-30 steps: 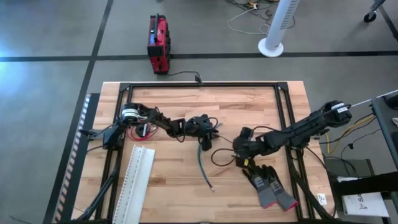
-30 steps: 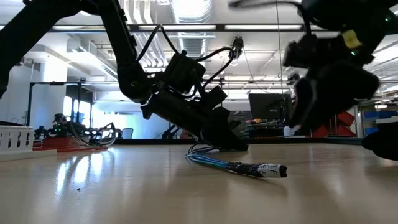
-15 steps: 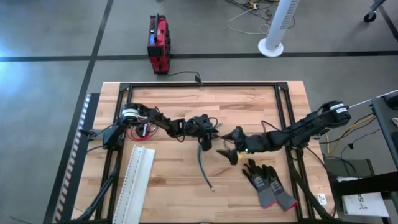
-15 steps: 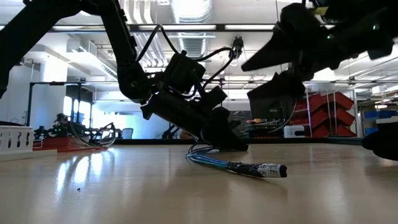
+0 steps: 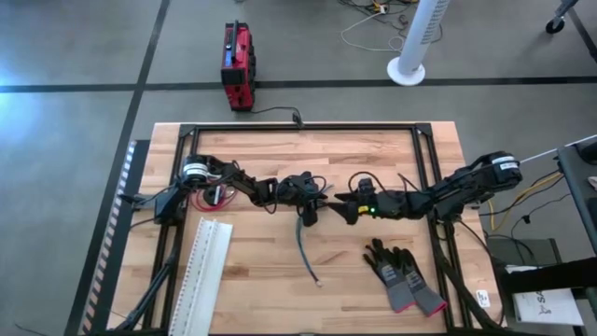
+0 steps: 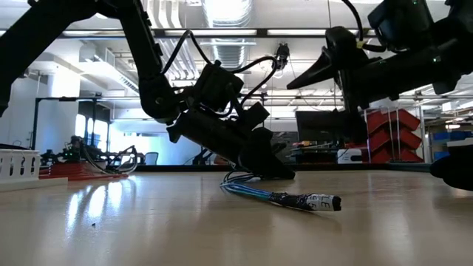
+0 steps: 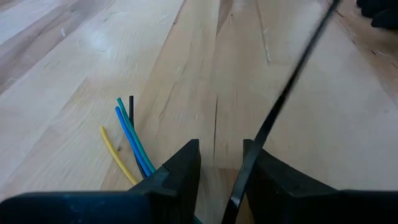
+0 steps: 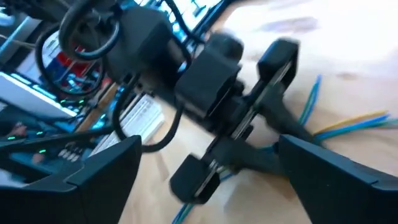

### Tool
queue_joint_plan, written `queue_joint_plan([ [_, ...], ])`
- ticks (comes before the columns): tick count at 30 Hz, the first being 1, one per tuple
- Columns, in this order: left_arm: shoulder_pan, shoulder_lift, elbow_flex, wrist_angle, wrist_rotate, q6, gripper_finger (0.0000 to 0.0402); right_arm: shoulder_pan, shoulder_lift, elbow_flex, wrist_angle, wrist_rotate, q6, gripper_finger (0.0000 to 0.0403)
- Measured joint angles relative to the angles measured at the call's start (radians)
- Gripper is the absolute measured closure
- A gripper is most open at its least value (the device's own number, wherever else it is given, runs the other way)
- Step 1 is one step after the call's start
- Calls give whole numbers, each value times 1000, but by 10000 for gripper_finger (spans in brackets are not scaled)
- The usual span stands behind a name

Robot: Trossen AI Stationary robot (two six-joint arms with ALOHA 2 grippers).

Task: Ziptie cables
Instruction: Wrap the cable wires with black zip tie

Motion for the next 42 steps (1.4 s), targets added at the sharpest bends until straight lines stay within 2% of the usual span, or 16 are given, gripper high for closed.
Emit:
queue_joint_plan([
  [3, 0, 0, 0, 0, 0, 0, 303, -2, 0, 2, 2, -65, 10, 82],
  [9, 0, 0, 0, 0, 0, 0, 303, -3, -1, 15, 22, -201, 14, 191],
  [17, 0, 0, 0, 0, 0, 0, 303, -3, -1, 17, 24, -242, 24, 328],
  [21, 0, 0, 0, 0, 0, 0, 303, -5, -1, 17, 48, -237, -15, 366],
  [23, 0, 0, 0, 0, 0, 0, 303, -6, -1, 17, 49, -238, -27, 361],
  [25, 0, 0, 0, 0, 0, 0, 303, -6, -1, 17, 46, -242, -42, 337],
  [38, 0, 0, 0, 0, 0, 1, 303, -5, -1, 17, 49, -254, -130, 72],
  [42, 0, 0, 0, 0, 0, 1, 303, -5, -1, 17, 49, -253, -211, 31],
])
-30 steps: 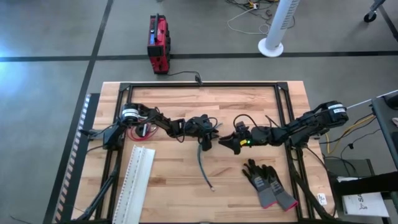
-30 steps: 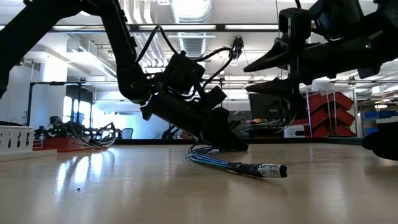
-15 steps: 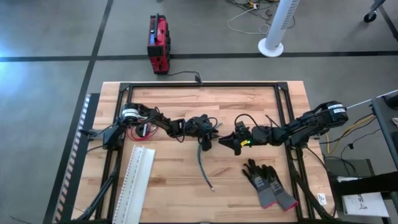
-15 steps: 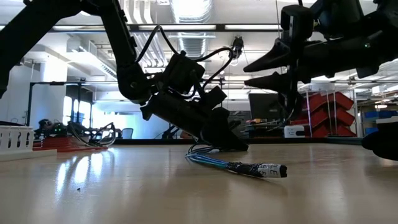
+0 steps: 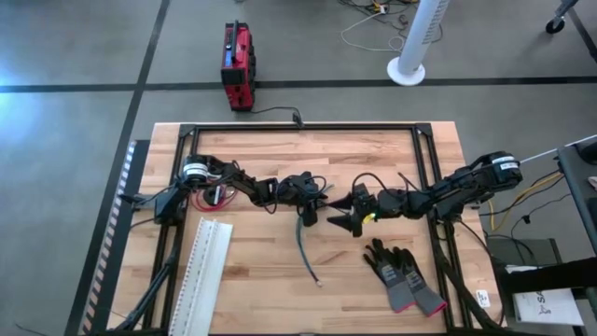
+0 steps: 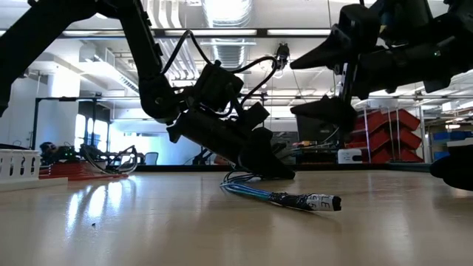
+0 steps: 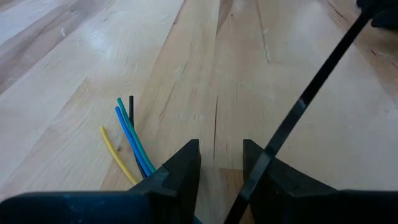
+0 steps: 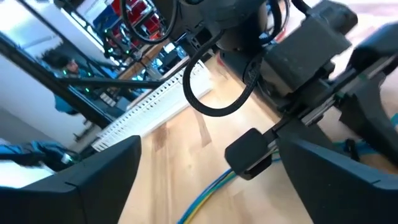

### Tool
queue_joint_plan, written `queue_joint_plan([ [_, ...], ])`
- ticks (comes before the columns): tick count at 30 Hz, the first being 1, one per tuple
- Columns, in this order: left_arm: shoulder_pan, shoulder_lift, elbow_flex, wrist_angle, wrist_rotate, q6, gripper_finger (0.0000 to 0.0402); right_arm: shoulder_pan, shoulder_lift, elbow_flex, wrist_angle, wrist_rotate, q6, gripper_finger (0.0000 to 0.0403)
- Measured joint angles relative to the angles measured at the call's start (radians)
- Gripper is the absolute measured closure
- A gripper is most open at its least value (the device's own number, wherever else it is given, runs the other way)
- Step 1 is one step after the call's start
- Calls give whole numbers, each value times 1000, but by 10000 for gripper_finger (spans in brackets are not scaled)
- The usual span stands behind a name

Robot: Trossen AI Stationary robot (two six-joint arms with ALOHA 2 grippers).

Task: Ziptie cables
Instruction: Wrap the cable wires with black zip tie

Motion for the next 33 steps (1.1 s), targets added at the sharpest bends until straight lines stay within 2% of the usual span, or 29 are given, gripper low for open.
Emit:
queue_joint_plan([
  [6, 0, 0, 0, 0, 10, 5, 303, 0, 0, 0, 0, 1, -147, 29],
  [12, -11, -31, -2, -11, 73, 72, 303, 0, 0, 0, -15, 10, -174, 31],
  [17, -19, -84, -8, -96, 101, 95, 296, 0, 0, 0, -93, 11, -188, 32],
  [23, -32, -101, -12, -105, 111, 97, 245, 0, 0, 0, -108, 12, -188, 32],
  [29, -80, -95, -11, 55, 146, 99, 181, -3, 0, 0, -111, 21, -220, 32],
  [33, -106, -91, -7, 114, 145, 105, 159, -4, 0, 0, -115, 46, -231, 32],
])
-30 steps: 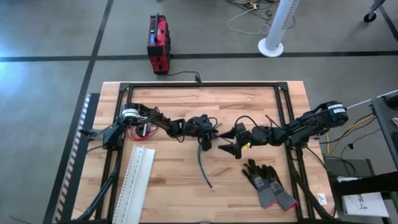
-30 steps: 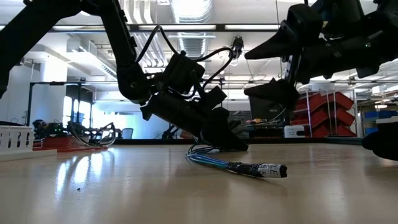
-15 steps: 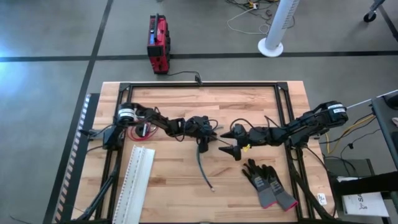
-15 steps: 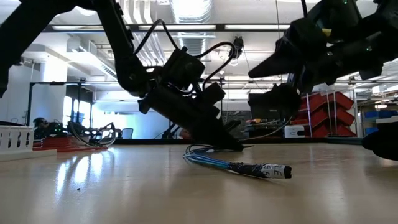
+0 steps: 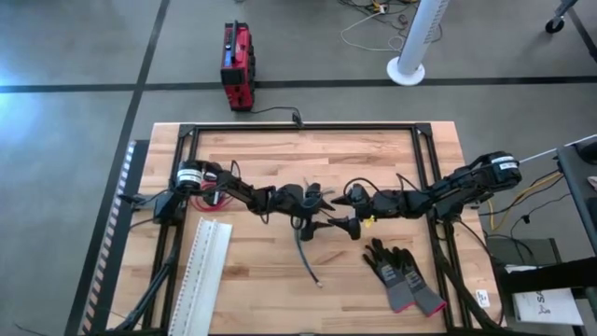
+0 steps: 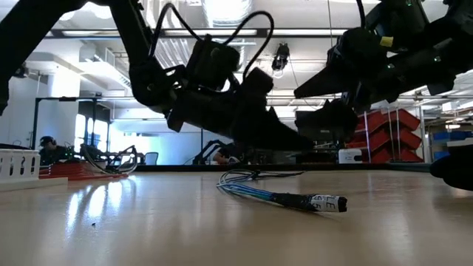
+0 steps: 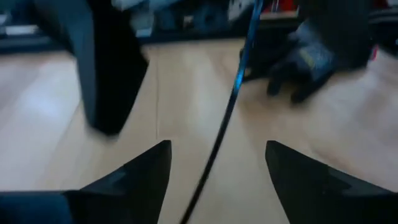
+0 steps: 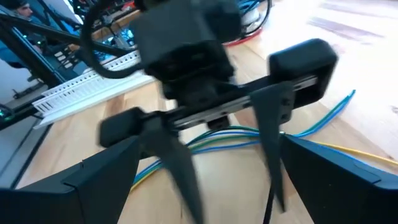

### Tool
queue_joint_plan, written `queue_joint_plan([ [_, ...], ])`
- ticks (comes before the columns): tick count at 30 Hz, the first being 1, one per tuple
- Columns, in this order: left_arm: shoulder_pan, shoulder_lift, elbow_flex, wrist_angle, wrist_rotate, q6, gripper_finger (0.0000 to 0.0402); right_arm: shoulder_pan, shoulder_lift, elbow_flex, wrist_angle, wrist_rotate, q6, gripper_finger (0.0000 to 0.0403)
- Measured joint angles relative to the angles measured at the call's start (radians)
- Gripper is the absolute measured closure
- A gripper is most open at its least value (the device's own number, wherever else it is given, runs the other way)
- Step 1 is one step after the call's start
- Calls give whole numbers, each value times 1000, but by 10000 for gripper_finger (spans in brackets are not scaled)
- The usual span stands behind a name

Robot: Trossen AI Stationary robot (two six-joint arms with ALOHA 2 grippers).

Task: Ziptie cables
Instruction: Wrap the cable wires with black zip tie

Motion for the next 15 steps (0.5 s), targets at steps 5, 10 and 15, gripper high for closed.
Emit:
queue_joint_plan([
  [5, -21, 18, 47, 32, 6, -12, 157, -7, 0, 0, 5, 44, 5, 32],
  [10, -51, 90, 149, 59, 59, -43, 177, -7, 0, 9, 0, 76, 2, 32],
  [15, -50, 136, 210, 52, -43, -62, 213, -8, 2, 16, 2, 77, 13, 32],
])
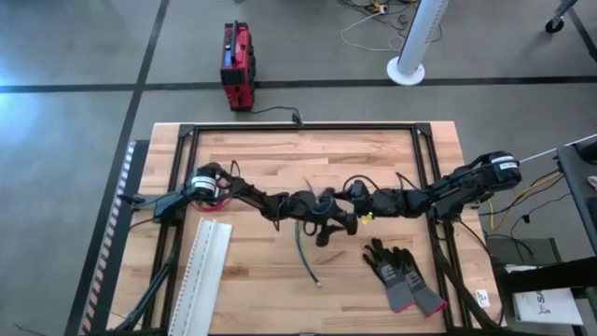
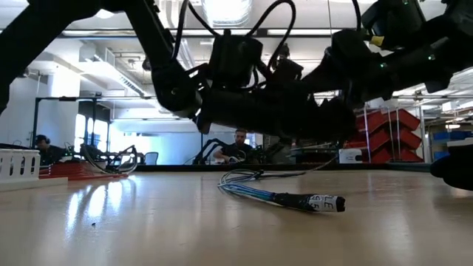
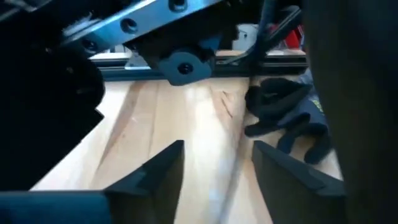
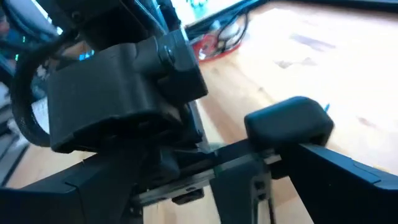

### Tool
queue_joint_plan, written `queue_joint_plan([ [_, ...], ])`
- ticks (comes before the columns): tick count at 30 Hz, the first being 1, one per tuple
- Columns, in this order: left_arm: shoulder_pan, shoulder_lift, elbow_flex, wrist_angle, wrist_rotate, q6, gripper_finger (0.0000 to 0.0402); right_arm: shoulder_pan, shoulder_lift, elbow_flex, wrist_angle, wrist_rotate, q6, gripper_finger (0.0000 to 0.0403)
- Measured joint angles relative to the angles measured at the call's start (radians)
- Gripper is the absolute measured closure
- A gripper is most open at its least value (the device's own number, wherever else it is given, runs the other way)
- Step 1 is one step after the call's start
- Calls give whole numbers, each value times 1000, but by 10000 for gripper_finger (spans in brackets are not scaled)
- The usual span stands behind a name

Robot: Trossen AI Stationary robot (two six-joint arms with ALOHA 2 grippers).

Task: Ziptie cables
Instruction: Wrap the cable wires with black zip tie

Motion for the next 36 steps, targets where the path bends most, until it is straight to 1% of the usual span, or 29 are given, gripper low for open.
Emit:
queue_joint_plan([
  [5, -5, 7, 12, 25, -44, -35, 271, 2, -4, -3, 2, 8, 8, 32],
  [8, -6, 7, 2, 82, -70, -38, 314, 2, -8, -3, 17, 33, 17, 32],
  [12, -15, 14, -2, 100, -128, -28, 383, 2, -7, -3, 20, 53, 34, 32],
  [13, -18, 14, -3, 100, -132, -26, 392, 2, -7, -2, 22, 53, 37, 32],
  [21, -27, 12, -63, 144, -133, -65, 401, 2, -12, -3, 27, 56, 40, 32],
  [24, -33, 11, -109, 137, -131, -83, 401, 2, -31, -7, 16, 45, 39, 32],
  [27, -42, 10, -158, 135, -131, -107, 401, 2, -78, -11, -6, 44, 39, 32],
  [33, -59, -1, -228, 137, -134, -143, 401, 2, -187, -14, -148, 42, 17, 32],
  [36, -59, -8, -236, 136, -136, -144, 401, 2, -230, -14, -266, 46, -21, 32],
])
